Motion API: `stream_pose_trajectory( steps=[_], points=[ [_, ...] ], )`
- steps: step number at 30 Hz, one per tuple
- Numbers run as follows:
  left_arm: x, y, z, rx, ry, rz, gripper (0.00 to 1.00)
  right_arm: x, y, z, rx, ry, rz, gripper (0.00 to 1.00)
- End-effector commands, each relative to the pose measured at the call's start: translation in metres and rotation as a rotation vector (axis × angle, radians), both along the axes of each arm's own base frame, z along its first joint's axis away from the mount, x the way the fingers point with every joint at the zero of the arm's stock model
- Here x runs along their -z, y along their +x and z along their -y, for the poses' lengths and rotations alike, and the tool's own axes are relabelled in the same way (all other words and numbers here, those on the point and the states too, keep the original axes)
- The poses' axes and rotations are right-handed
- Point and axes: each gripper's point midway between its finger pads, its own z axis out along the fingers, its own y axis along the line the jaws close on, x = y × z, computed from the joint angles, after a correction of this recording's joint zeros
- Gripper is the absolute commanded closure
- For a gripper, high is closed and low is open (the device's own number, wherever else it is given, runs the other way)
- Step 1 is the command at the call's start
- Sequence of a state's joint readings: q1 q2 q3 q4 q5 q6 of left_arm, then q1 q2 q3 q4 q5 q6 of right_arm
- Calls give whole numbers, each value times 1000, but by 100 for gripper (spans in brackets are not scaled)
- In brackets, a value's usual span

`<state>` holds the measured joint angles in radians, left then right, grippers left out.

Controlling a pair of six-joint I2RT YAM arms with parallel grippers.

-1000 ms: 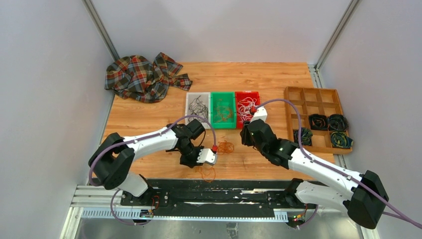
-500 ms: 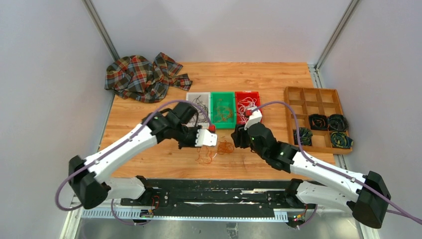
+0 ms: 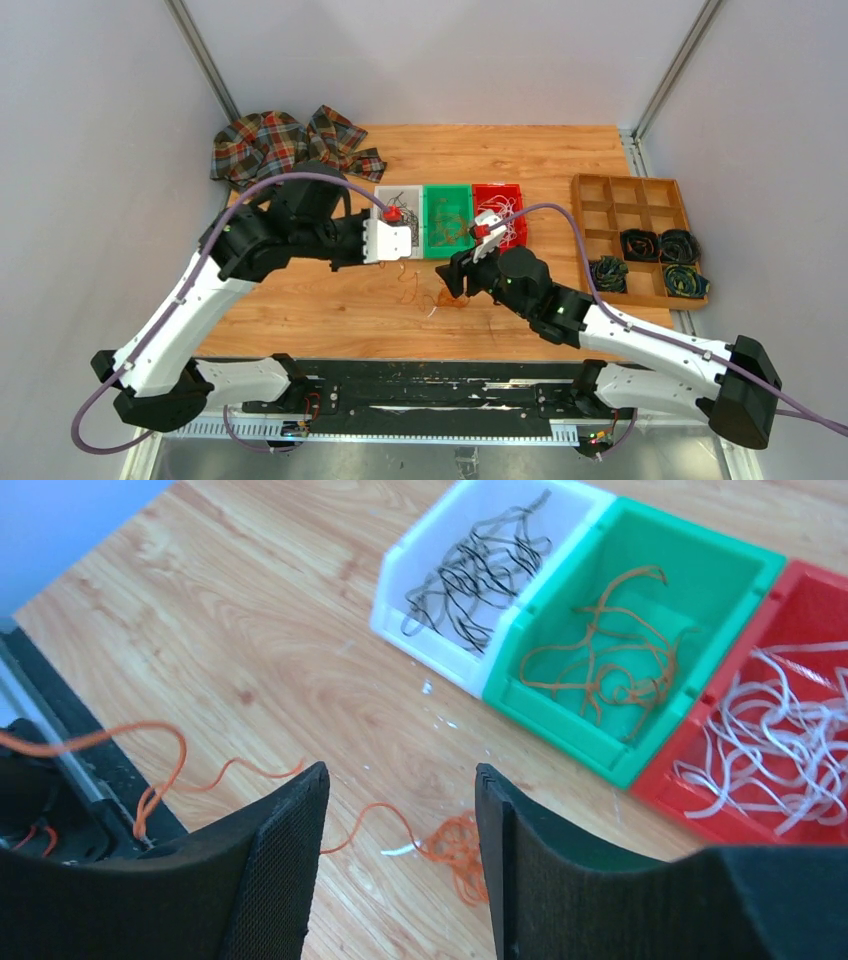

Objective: Untangle the cables

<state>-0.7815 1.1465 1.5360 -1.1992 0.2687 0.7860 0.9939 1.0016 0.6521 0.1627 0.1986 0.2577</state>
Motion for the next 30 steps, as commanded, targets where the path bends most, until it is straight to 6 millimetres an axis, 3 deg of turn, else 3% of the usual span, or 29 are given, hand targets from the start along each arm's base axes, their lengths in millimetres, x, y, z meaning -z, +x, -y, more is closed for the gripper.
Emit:
stream_pose_trajectory(
  steps=[1,3,6,12,19,30],
  points=[
    [-62,13,-4,-77,-90,135,99,-39,-15,-33,-159,70,117,44],
    [-97,22,-7,-116,-138,214,99,-40,-19,-41,-194,61,132,44],
    [-134,30,-11,-155,-189,300,99,-40,-27,-50,-242,55,154,43],
    [-171,29,-18,-158,-242,394,99,-32,-33,-64,-286,24,183,43],
    [-207,20,-23,-153,-331,462,99,-26,-5,-81,-200,-53,209,44],
    [-321,21,-59,-289,-581,817,100,-1,28,-104,-106,-103,248,45]
  ],
)
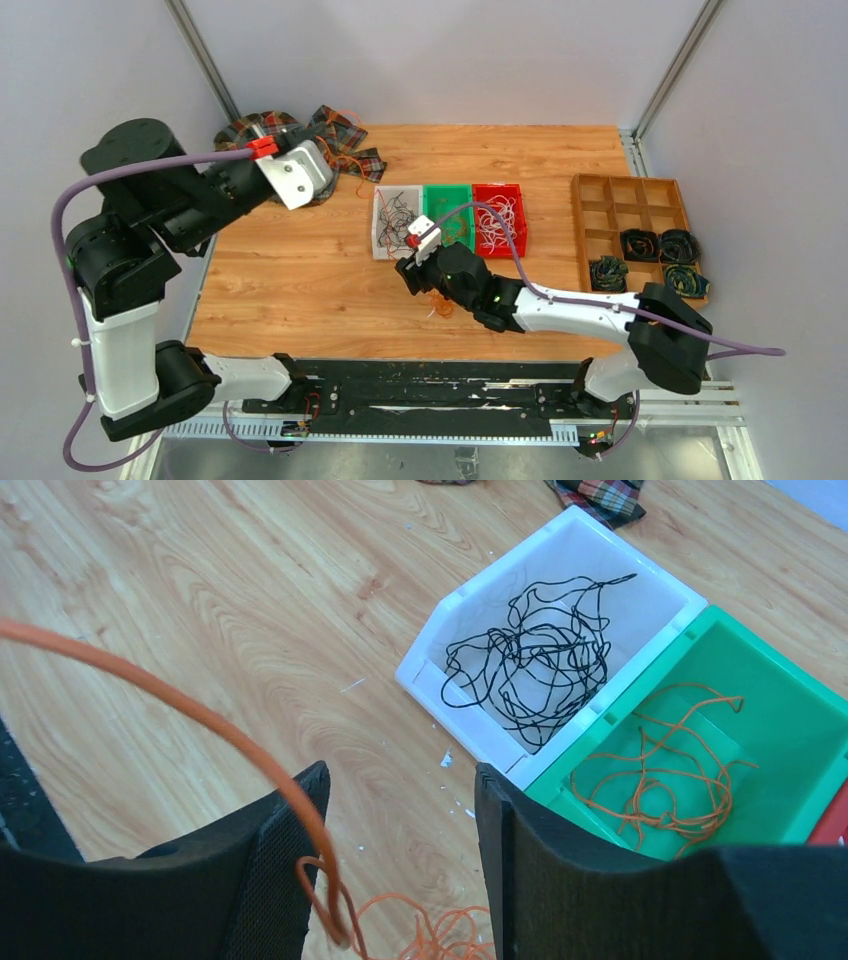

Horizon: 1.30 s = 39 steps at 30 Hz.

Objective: Untangle the cables

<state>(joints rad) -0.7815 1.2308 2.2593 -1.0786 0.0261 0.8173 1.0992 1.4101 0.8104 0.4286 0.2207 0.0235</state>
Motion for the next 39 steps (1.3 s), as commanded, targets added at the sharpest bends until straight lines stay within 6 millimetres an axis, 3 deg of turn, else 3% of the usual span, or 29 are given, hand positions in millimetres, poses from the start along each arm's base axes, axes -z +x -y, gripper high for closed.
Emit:
stream_pose_trajectory(
  steps=[1,6,11,12,14,16,19,21,25,30,34,35,38,39],
  points=[
    [-69,-2,-23,-83,-174,210,99,-17,9,-17,24,53,71,46],
    [-108,-7,-38,-127,-280,309,99,13,13,-23,35,24,36,48],
    [-124,-11,-47,-151,-323,351,99,38,13,-20,58,17,10,50],
    [-123,-11,-47,-152,-324,347,99,38,13,-19,61,28,11,54],
    [-112,-7,-43,-150,-318,310,100,30,11,-17,56,60,19,72],
    [-91,-7,-40,-138,-306,256,99,12,9,-16,48,95,38,84],
    [-36,1,-28,-126,-243,138,100,-17,6,-8,51,129,67,99],
    [16,10,-20,-137,-175,47,99,-37,3,2,56,155,84,99],
    [94,9,-15,-132,-115,-97,99,-68,-3,17,49,210,93,99],
    [182,-23,12,58,-22,-337,92,-96,-15,17,-14,248,88,99],
    [225,-42,22,153,39,-448,79,-96,-24,7,-87,194,56,99],
    [232,-44,23,163,55,-464,73,-92,-27,5,-110,172,44,99],
    [239,-46,25,180,71,-476,41,-83,-38,5,-167,139,17,99],
    [238,-46,25,182,72,-473,38,-82,-41,6,-178,133,11,99]
  ],
)
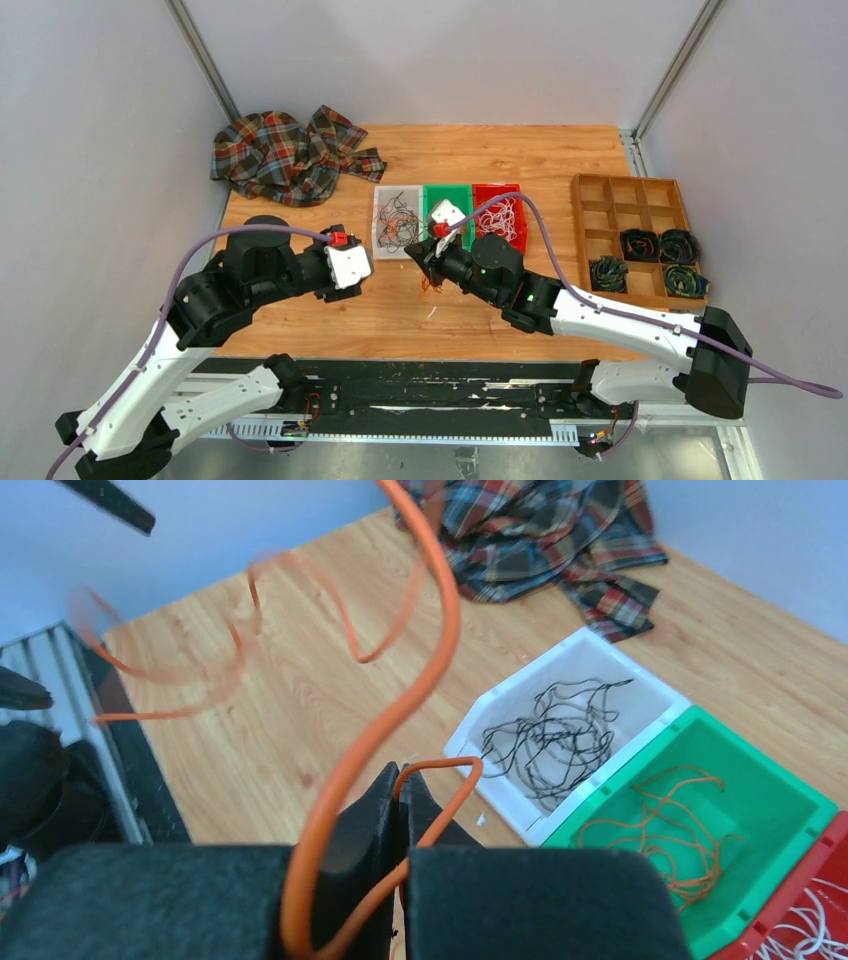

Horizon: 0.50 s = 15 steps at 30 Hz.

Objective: Untangle the cables

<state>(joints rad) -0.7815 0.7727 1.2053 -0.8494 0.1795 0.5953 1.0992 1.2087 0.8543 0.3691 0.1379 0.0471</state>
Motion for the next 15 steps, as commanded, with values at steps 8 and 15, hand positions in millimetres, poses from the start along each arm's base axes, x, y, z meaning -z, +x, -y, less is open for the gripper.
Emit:
stream_pose_trajectory(
  steps=[8,15],
  points=[
    [-24,-6,18,53,-158,41,30,6,-33,-6,-172,-57,-66,99],
    [13,-34,37,212,-96,-167,30,-7,-36,-13,-192,-36,-98,99]
  ],
)
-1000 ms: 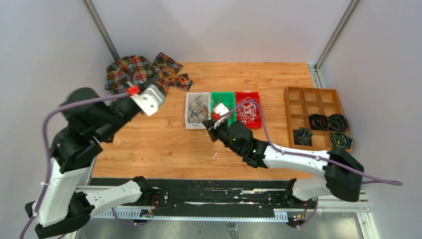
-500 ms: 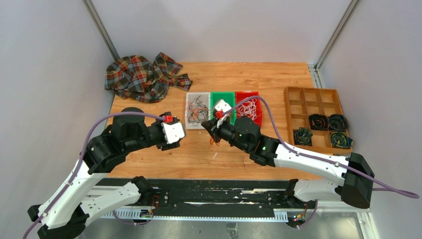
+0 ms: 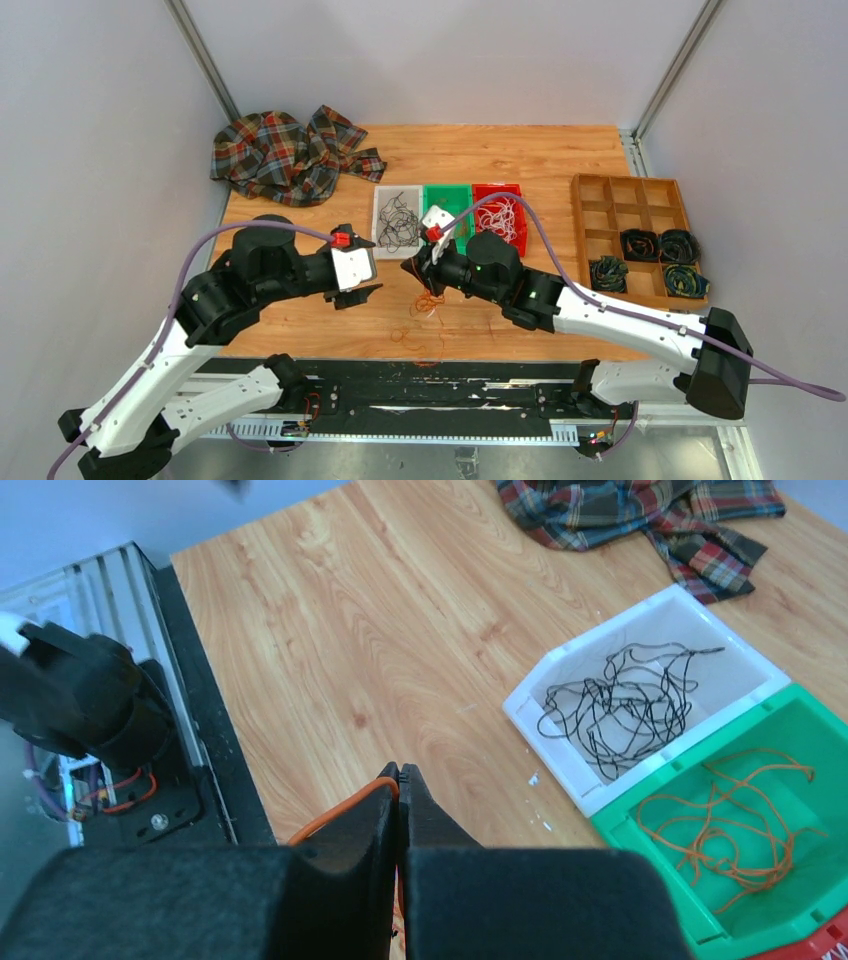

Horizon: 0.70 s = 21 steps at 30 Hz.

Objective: Untangle the cables

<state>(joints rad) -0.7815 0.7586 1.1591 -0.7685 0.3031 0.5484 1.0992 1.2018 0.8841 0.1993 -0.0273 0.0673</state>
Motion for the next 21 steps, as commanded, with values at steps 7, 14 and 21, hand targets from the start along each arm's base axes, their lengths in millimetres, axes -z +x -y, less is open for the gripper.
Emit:
stream_pose_trajectory(
  steps=[7,14,21],
  points=[
    [34,-36,32,136,-73,-332,21,-45,32,4,248,-14,25,99],
    [23,-5,40,-23,-202,-318,20,-53,45,0,416,-62,75,99],
    [48,22,21,-138,-108,-185,40,-62,40,-7,402,-6,52,99]
  ],
)
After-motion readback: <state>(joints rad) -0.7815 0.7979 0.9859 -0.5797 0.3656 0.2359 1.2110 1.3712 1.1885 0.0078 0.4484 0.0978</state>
